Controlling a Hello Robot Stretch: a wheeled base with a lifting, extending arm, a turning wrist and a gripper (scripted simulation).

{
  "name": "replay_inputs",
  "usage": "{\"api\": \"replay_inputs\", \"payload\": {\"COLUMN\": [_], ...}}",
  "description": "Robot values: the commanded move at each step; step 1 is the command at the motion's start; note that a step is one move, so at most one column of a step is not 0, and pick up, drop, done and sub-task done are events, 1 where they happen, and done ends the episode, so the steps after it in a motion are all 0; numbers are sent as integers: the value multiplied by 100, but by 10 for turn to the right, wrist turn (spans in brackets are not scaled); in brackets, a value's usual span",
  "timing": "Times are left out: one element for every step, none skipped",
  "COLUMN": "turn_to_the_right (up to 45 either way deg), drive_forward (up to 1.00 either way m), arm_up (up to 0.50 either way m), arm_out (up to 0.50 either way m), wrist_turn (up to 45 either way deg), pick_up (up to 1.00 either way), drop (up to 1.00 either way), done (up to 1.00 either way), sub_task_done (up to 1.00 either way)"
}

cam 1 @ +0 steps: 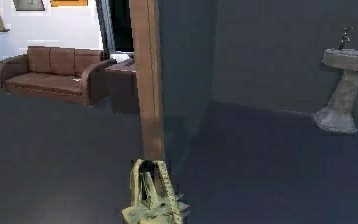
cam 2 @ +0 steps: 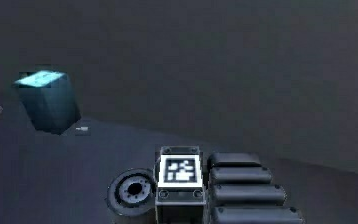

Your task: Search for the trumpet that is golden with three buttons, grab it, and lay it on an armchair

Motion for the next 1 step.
{"api": "replay_inputs", "payload": {"turn_to_the_right": [90], "drive_forward": [0], "arm_up": [0], "arm_out": [0], "wrist_turn": [0], "pick_up": [0], "drop": [0], "done": [0], "sub_task_done": [0]}}
